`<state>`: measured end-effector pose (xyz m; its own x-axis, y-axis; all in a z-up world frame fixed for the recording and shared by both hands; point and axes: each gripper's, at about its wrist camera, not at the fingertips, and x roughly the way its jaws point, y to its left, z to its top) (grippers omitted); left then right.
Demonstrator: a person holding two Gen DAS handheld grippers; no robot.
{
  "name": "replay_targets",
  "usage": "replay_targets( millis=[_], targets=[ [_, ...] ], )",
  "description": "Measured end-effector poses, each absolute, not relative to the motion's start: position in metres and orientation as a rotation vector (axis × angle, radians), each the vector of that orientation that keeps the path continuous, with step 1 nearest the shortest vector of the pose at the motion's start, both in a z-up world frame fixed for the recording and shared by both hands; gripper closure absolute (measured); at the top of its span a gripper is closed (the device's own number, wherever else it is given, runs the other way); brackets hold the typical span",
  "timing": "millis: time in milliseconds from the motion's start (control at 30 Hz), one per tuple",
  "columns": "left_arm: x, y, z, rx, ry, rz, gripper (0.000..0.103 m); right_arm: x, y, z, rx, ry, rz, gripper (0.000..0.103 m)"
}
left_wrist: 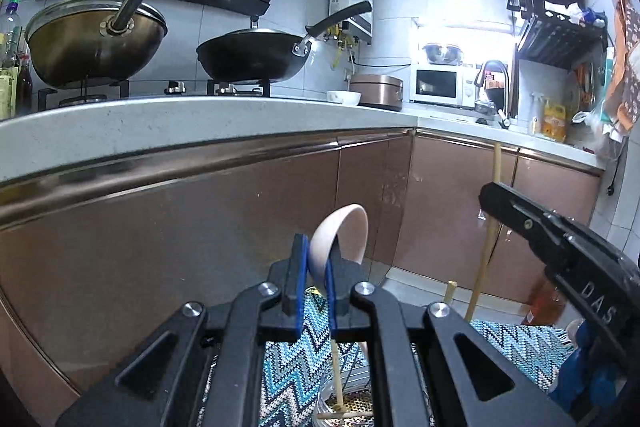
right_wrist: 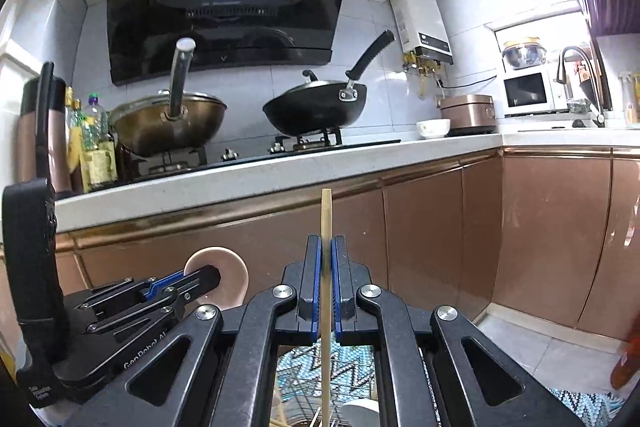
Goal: Organize utensils
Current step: 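Carry the chopstick and spoon over the utensil cup with both tools, then open both tools to drop the chopstick and spoon into the cup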
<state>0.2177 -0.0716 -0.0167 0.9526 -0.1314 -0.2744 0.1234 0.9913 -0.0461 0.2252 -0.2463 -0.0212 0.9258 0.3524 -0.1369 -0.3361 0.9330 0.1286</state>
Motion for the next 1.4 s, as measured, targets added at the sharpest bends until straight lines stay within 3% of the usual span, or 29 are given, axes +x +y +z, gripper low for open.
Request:
replay_targets(
  millis=[467,667,733,933,1400],
  targets=[
    [0.226,-0.088,-0.066,-0.004,0.258,-0.084,0.094,0.234,-0.245,-0.075,0.068,0.201,0.294,0.098],
    [0.225,-0.081,-0.078,-0.041,0.313,-0.134,0.085,0.225,-0.244,-0.092,0.039,0.25,0.295,0.097],
    [0.22,-0.074,-0.073,-0.068,0.314,-0.151,0.076,0.221,-0.244,-0.092,0.025,0.262,0.295,0.091],
    [0.187,-0.041,-0.031,-0.103,0.26,-0.163,0.067,0.204,-0.248,-0.077,0.012,0.268,0.269,0.084],
    [0.106,0.059,0.029,-0.103,0.357,-0.131,0.064,0.111,-0.253,-0.019,-0.03,0.255,0.241,0.073]
  ],
)
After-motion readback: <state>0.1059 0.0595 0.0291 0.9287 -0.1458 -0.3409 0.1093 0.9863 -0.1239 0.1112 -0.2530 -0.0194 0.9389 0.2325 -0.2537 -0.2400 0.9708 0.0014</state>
